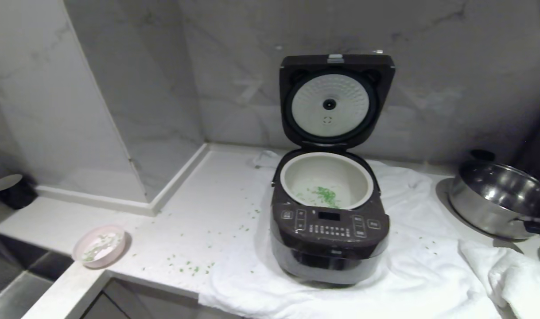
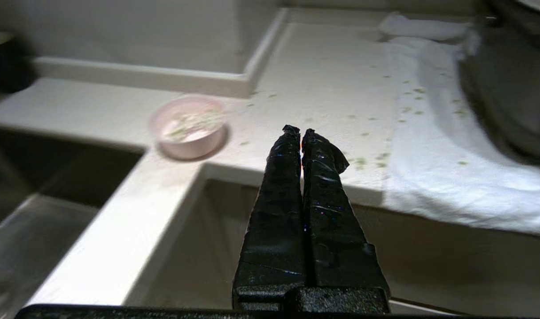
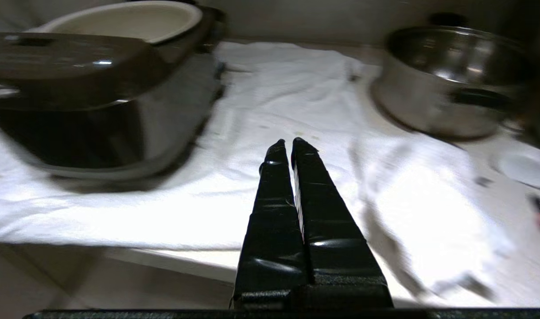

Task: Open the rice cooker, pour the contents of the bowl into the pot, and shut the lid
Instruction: Pour the water from the bowl into the rice cooker

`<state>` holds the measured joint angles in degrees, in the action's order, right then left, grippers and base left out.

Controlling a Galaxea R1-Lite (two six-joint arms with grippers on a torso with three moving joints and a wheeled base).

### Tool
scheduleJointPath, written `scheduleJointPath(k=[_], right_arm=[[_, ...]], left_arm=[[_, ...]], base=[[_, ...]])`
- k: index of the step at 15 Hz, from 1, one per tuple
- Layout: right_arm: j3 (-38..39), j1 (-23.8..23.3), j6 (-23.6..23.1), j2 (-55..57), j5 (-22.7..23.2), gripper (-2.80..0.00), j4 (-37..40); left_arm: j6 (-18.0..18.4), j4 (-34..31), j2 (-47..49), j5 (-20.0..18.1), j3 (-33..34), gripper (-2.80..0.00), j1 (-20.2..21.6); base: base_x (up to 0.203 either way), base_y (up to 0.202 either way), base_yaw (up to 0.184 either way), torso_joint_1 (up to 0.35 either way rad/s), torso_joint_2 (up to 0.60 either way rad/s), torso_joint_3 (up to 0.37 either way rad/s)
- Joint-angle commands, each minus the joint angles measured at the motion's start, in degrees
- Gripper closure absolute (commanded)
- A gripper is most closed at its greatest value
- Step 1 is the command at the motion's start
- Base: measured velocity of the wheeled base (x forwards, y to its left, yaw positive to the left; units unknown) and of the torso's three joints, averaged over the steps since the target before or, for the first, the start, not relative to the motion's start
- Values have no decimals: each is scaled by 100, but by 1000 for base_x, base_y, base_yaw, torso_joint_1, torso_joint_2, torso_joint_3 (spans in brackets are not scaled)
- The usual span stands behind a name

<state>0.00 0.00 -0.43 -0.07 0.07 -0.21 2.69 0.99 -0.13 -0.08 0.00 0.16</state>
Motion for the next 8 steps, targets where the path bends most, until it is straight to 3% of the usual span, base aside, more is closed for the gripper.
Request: scheduleJointPath(k=[1, 4, 8], right_arm=[[9, 0, -1, 7, 1, 0, 3], [9, 0, -1, 5, 1, 0, 3], [9, 0, -1, 7, 1, 0, 3]], left_arm=[[-6, 7, -4, 7, 35, 0, 2], [-15, 10, -4, 8, 35, 0, 2], [10, 7, -4, -8, 35, 0, 9]], base=[[0, 10, -167, 2, 3, 3], [2, 3, -100, 1, 1, 2], [0, 0, 0, 0, 0, 0]])
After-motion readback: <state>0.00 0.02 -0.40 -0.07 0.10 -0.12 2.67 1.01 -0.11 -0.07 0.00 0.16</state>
